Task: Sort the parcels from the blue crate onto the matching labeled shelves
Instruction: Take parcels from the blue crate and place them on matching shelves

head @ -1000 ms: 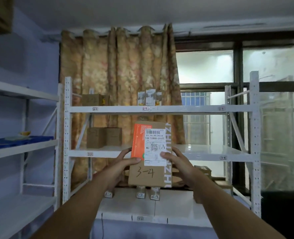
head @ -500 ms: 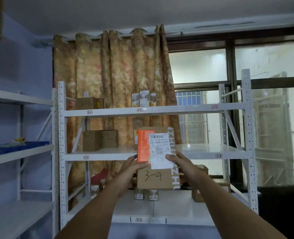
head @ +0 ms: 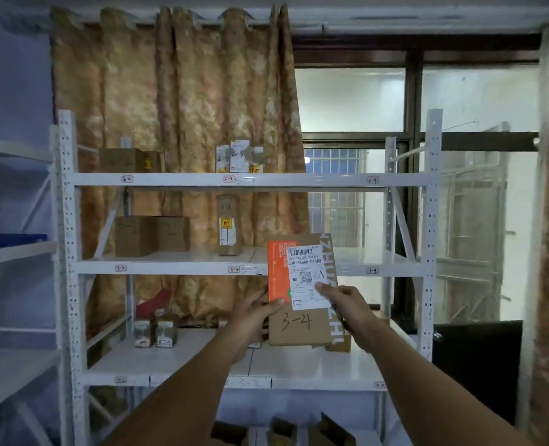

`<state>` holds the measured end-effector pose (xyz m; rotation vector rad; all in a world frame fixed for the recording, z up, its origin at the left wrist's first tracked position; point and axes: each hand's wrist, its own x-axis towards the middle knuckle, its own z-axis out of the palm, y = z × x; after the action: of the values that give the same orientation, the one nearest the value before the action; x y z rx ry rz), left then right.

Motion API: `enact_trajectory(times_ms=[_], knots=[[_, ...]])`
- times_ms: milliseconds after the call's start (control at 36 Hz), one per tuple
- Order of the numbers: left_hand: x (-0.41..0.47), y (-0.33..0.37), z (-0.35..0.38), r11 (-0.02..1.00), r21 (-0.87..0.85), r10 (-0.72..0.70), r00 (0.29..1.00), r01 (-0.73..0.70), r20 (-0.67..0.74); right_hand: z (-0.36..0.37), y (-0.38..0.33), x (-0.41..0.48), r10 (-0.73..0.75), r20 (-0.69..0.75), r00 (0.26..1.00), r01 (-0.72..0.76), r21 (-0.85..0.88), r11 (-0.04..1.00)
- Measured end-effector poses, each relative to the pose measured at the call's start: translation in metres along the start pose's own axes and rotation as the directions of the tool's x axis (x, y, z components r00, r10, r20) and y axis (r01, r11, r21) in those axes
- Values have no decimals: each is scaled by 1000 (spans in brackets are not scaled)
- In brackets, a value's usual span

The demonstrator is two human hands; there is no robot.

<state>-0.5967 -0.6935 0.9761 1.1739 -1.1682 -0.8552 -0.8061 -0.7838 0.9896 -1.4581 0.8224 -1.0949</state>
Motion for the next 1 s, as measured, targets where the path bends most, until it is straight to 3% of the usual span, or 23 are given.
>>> enact_trajectory(times_ms=[361, 667, 833, 917, 1000], knots=[[96, -19, 37, 982, 64, 183, 982, -179, -56, -25, 25, 49, -52, -89, 995, 47, -51, 998], [244, -17, 76, 935, 147, 332, 943, -323, -38, -70, 13, 188, -114, -236, 965, 86, -129, 988], [331, -22, 87, 918, 178, 366, 930, -354, -35, -88, -2, 262, -217, -269, 938, 201, -87, 976], [367, -34, 101, 912, 239, 352, 935, -333, -41, -106, 6, 292, -230, -285, 930, 203, -124, 971], [400, -46, 117, 933, 197, 311, 950, -302, -17, -128, 18, 321, -228, -303, 925, 195, -133, 972]])
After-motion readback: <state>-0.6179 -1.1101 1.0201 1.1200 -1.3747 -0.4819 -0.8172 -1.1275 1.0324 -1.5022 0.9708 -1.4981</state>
